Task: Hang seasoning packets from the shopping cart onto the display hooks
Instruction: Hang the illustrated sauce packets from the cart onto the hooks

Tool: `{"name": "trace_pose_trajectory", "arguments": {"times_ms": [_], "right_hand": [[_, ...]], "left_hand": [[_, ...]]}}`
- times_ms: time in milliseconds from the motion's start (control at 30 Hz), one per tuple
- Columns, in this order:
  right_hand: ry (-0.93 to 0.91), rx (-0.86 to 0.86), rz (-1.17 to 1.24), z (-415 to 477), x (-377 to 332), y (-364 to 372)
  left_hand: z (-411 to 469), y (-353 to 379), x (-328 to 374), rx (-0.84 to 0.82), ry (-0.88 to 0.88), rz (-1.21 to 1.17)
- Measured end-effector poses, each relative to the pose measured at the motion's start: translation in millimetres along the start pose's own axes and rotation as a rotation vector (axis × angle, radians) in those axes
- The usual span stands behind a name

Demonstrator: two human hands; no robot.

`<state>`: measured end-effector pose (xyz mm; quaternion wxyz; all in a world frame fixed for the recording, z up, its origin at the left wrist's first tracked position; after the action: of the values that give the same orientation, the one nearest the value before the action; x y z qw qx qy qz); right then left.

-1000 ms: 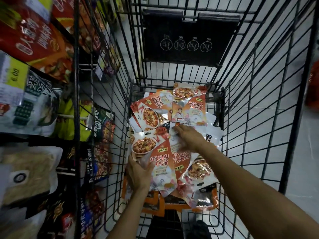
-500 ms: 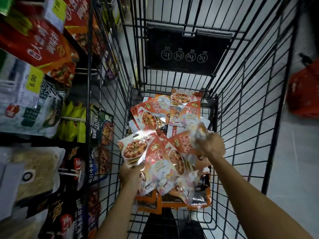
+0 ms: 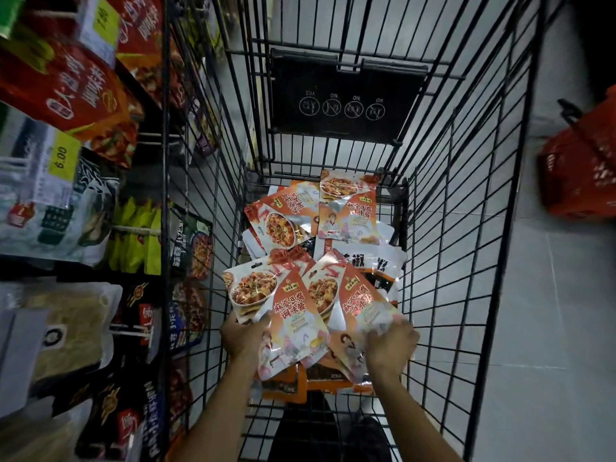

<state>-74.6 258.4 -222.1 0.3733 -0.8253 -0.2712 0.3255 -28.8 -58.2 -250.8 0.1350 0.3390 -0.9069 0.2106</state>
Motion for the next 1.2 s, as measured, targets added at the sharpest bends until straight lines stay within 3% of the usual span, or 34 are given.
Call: {"name": "trace_pose_trajectory", "arguments": {"times_ms": [100, 200, 300, 400, 567, 767, 867, 1000, 1200], "right_hand": [[-0.309, 0.103, 0.027, 12.4, -55.1, -12.3], [-0.537, -0.124, -0.125, 31.1, -92.0, 13.1], [-0.557, -0.263, -0.309, 42.5, -93.9, 28.9], [-0.604, -0.182, -0.381, 45.4, -95.6, 23.0], [-0.386, -0.358, -0.039, 51.2, -70.8, 26.9], [-0.268, -0.621, 0.264, 44.3, -49.8, 38.0], [-0.268, -0.587, 0.337, 39.8, -48.9, 34.9], [-0.41, -0.483, 0.333, 31.8, -58.7, 11.3], [-0.536, -0.37, 0.434, 8.8, -90.6, -47.5]], "left_hand": [[1.9, -3.9, 1.0, 0.027, 0.016, 0.077], [6.8, -3.3, 1.2, 0.017, 0.043, 0.058], [10.0, -5.7, 2.0, 0.029, 0.07, 0.099], [14.4, -8.9, -2.2, 0.03, 0.023, 0.129], [21.0, -6.5, -16.2, -0.043, -0.106, 0.158], [26.0, 4.0, -24.8, -0.167, -0.134, 0.22], [20.0, 8.8, -21.3, -0.184, -0.095, 0.235], [6.6, 11.6, -10.0, -0.204, -0.01, 0.202], [-49.3, -9.6, 32.0, -0.114, 0.192, 0.09]]}}
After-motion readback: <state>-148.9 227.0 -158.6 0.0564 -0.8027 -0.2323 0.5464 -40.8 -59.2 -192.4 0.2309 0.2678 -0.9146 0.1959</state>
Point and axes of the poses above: each hand's wrist, its own z-axis towards the middle knuckle, its own y-axis out of the palm, x = y × z, the point moved 10 cm from there along z, towards the middle knuckle, and after that the axes turned 12 degrees about -y, right-handed, at the moved point
